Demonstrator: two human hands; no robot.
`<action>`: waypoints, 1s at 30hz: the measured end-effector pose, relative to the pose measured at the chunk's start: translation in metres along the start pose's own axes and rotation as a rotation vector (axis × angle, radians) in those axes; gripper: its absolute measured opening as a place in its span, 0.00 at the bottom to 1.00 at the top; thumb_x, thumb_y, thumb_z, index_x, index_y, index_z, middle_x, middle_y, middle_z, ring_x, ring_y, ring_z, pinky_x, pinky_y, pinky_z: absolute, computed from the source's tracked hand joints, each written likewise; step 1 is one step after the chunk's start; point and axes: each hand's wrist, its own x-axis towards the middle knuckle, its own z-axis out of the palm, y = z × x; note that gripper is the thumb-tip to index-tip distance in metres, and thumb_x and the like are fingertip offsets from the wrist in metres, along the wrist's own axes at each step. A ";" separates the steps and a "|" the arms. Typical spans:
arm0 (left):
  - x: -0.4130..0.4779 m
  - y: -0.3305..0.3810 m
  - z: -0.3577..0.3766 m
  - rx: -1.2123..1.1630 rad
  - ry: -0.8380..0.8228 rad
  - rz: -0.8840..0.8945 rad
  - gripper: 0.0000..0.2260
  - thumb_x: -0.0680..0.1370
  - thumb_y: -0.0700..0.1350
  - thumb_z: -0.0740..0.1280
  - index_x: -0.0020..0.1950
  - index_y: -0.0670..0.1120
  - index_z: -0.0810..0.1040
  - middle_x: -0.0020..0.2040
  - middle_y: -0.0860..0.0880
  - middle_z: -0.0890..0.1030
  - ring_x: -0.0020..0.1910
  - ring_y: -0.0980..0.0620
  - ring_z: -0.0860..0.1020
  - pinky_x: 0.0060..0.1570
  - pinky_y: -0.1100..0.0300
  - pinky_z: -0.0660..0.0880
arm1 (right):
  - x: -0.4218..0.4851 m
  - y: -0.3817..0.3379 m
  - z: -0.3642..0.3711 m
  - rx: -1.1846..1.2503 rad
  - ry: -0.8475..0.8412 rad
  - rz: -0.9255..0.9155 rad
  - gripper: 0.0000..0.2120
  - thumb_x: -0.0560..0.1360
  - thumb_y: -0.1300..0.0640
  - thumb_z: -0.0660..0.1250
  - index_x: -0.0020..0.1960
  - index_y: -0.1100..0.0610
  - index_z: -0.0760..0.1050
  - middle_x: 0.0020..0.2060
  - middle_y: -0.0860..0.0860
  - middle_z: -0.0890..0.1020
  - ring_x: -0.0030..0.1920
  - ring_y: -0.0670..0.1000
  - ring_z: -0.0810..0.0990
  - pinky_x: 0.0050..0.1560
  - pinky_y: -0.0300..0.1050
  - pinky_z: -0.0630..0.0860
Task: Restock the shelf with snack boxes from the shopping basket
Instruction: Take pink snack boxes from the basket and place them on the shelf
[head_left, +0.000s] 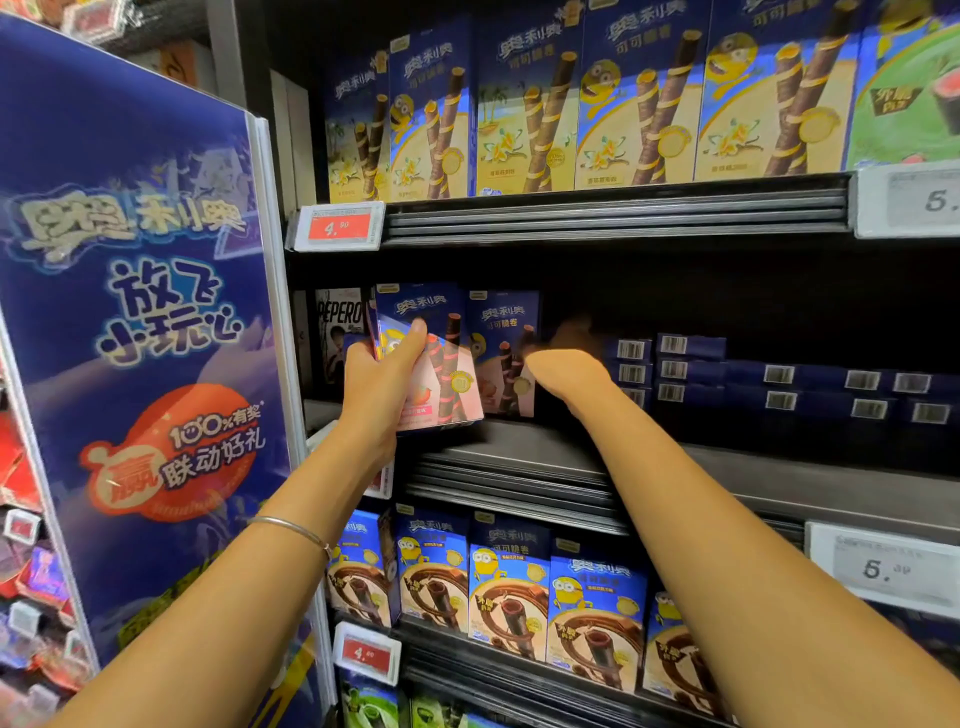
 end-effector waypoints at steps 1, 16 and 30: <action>0.000 -0.001 0.001 -0.002 -0.004 0.001 0.27 0.79 0.54 0.74 0.69 0.39 0.72 0.60 0.38 0.84 0.54 0.40 0.86 0.50 0.45 0.85 | -0.003 0.000 -0.003 0.001 0.128 -0.050 0.26 0.77 0.50 0.70 0.70 0.60 0.68 0.67 0.60 0.72 0.65 0.62 0.74 0.64 0.57 0.75; -0.008 0.004 0.033 -0.115 -0.139 -0.044 0.32 0.78 0.63 0.71 0.70 0.38 0.74 0.61 0.37 0.84 0.58 0.37 0.85 0.57 0.42 0.83 | -0.043 -0.006 -0.042 0.244 -0.293 -0.250 0.11 0.77 0.50 0.73 0.53 0.57 0.80 0.48 0.57 0.86 0.49 0.57 0.86 0.52 0.63 0.83; 0.016 -0.014 0.007 -0.009 0.098 0.088 0.09 0.83 0.42 0.69 0.58 0.43 0.71 0.45 0.48 0.80 0.36 0.53 0.80 0.23 0.65 0.73 | -0.014 0.047 -0.091 0.018 -0.143 0.052 0.11 0.79 0.66 0.60 0.58 0.67 0.76 0.57 0.66 0.80 0.54 0.66 0.83 0.54 0.61 0.83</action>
